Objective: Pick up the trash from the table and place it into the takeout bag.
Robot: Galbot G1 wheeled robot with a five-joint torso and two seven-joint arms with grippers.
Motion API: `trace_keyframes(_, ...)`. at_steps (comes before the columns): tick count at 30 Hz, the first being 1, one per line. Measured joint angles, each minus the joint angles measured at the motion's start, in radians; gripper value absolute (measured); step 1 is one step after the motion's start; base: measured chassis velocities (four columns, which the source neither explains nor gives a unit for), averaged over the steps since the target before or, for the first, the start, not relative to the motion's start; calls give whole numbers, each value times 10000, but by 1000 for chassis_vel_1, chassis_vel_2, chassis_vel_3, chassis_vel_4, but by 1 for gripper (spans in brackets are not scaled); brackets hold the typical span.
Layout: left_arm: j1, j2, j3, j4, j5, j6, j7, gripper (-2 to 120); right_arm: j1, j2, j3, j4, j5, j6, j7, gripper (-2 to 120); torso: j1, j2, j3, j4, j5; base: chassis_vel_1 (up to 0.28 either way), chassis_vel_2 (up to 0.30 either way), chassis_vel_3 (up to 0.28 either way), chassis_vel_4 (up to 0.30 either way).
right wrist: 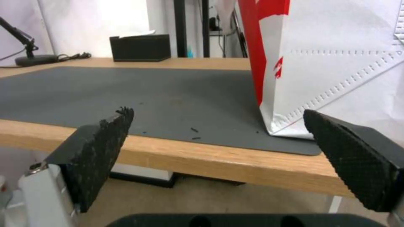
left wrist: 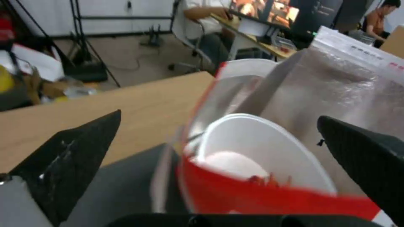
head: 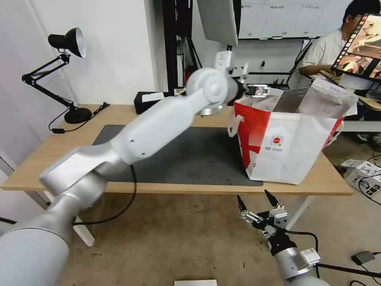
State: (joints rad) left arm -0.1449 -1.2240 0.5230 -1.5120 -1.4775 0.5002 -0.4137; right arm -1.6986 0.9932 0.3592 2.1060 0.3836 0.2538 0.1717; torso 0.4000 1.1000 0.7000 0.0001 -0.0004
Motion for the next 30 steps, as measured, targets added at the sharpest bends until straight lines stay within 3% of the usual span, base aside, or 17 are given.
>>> trace_keyframes(8,1290,1880,-541,-1657,427,-784,296,107,0,0,0,0,0,0,1,100,-1,0,0,1,-1,0,0,0,0)
trace_keyframes(12,1727,2473,-798,-2098,567,-1006,344,101,0,0,0,0,0,0,0,100,0,0,-1,-2,1,0,0,0,0)
trace_keyframes(18,2488,3226,-1196,-2609,918,-1425,695,100,0,0,0,0,0,0,0,100,0,0,0,-1,0,0,0,0,0)
trace_keyframes(21,3040,3679,-1382,-2796,1632,-2062,1231,100,0,0,0,0,0,0,-1,100,0,0,-1,-2,2,0,0,0,0)
trace_keyframes(24,4015,4332,-1838,-3093,2654,-3245,2516,100,0,0,0,0,0,0,0,100,0,0,0,-1,3,0,0,0,0)
trace_keyframes(25,4015,4332,-1838,-3093,2654,-3245,2516,100,0,0,0,0,0,0,0,100,0,0,0,-1,3,0,0,0,0)
trace_keyframes(28,5302,4853,-2523,-3316,3442,-4406,3367,100,0,0,0,0,0,0,0,100,1,0,-1,-2,2,0,0,0,0)
trace_keyframes(30,5711,4972,-2783,-3368,3626,-4569,3535,100,0,0,0,0,0,0,1,100,0,0,-1,-1,2,0,0,0,0)
